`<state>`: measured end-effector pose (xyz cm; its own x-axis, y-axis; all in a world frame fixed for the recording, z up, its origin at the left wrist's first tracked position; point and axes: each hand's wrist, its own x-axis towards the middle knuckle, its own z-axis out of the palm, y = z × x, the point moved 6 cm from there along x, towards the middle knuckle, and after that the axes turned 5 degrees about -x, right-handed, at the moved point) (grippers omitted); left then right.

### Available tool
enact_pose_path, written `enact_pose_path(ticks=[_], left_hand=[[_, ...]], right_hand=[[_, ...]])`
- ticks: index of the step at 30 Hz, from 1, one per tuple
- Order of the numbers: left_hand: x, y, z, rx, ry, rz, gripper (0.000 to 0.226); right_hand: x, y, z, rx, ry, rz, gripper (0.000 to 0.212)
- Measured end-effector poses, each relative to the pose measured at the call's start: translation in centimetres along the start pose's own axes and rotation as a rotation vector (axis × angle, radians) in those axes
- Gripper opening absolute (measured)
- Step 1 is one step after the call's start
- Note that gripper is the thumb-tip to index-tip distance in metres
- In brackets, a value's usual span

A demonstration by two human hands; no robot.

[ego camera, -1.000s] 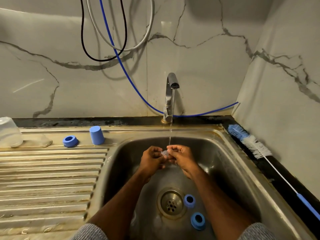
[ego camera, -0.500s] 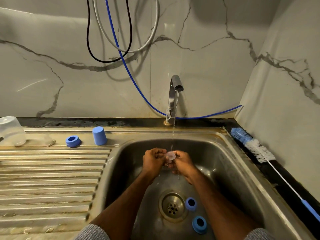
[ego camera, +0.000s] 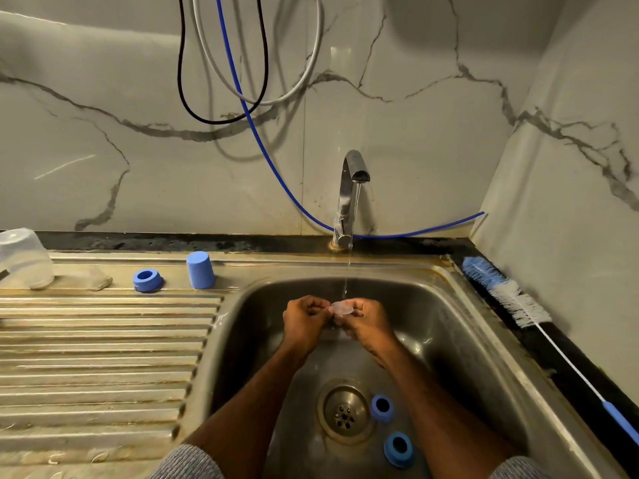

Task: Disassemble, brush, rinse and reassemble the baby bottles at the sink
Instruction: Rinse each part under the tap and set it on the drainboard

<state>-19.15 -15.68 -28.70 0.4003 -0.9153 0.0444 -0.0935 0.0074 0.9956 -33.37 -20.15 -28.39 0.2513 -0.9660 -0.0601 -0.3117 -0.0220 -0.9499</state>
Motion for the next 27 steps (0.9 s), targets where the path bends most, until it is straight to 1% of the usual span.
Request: enact_pose_path(ticks=[2,5,8,13,14,17,19,21,24,27], left_hand=[[-0.1,0.2,0.0,-0.019,-0.014,-0.002,0.004],[-0.3,0.4,0.2,-0.073,-0.046,-0.011,0.010],[-0.2,0.1,0.3,-0.096,-0.075,-0.027,0.015],[-0.2,-0.2,0.6,-0.108,-0.145,-0.062,0.022],[-0.3,-0.1,0.7,-0.110,-0.147,-0.062,0.023],[-0.4,0.0,0.8,-0.103,-0.159,-0.047,0.024],[-0.5,0.1,1.0,-0.078,-0.179,-0.034,0.023],[-0.5,0.0,1.1,-0.059,-0.167,-0.025,0.019],[-0.1,-0.1,0.6,-0.054,-0.114,-0.019,0.017],[0.0,-0.1,0.4,-0.052,-0.117,-0.041,0.020]], right_hand=[[0.3,0.0,-0.2,-0.011,0.050,-0.012,0.015],[0.4,-0.1,-0.4,-0.020,0.084,-0.008,0.019],[0.4,-0.2,-0.7,-0.018,0.104,-0.028,0.019],[0.5,-0.1,-0.9,-0.083,0.197,-0.030,0.028],[0.7,0.1,-0.9,-0.081,0.200,-0.038,0.025],[0.8,0.4,-0.8,-0.035,0.166,-0.046,0.005],[0.7,0.4,-0.4,-0.001,0.118,-0.041,0.012],[0.6,0.3,-0.1,0.021,0.104,-0.032,0.017],[0.4,0.0,-0.5,0.001,0.171,-0.028,0.008],[0.4,-0.5,-1.0,-0.024,0.220,-0.038,0.012]])
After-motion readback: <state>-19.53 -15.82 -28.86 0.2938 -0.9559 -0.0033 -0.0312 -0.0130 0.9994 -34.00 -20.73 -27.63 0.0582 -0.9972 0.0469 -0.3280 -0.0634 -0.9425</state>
